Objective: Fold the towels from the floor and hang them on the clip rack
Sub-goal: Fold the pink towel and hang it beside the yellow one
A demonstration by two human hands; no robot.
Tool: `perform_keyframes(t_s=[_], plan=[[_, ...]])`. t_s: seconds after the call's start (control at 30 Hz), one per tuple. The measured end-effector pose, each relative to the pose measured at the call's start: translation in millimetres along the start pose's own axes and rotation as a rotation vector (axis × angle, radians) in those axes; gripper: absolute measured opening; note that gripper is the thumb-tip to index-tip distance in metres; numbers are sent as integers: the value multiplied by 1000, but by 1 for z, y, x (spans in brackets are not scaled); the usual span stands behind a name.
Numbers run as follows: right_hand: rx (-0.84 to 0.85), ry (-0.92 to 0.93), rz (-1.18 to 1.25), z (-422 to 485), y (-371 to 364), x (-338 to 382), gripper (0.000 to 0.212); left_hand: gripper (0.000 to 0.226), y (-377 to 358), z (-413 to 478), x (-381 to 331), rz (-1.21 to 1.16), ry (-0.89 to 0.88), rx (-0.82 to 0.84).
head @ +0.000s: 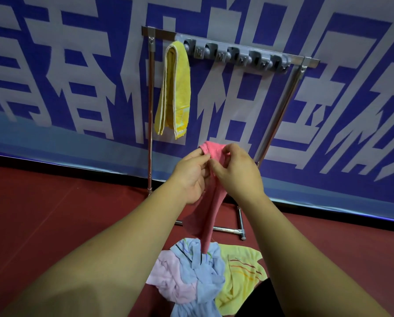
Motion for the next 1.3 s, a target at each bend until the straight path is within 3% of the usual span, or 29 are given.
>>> perform_keyframes(t_s=[0.37, 0.57, 0.73, 1.03, 1.3], plan=[[159, 83, -217, 10, -14, 4, 31, 18, 14, 2, 20, 80, 69, -129], [132, 191, -264, 5, -13, 16, 29, 28, 17, 7, 28, 216, 124, -190], [153, 216, -243, -4, -15, 19, 29, 22, 14, 9, 29, 87, 106, -186], [128, 41, -120, -19, -18, 8, 18, 18, 6, 10, 10, -241, 38, -68], [55, 185, -93, -19, -12, 27, 12, 23, 12, 15, -4, -282, -17, -138]])
Point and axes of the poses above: each hand's wrist, its own z-axis towards the middle knuckle, its own y-axis out of the back of the hand, x = y × z, the point moved 9 cm from there along z, towards the middle knuckle, and after that the axes turned 14 degrees about y, right-handed, at the moved point
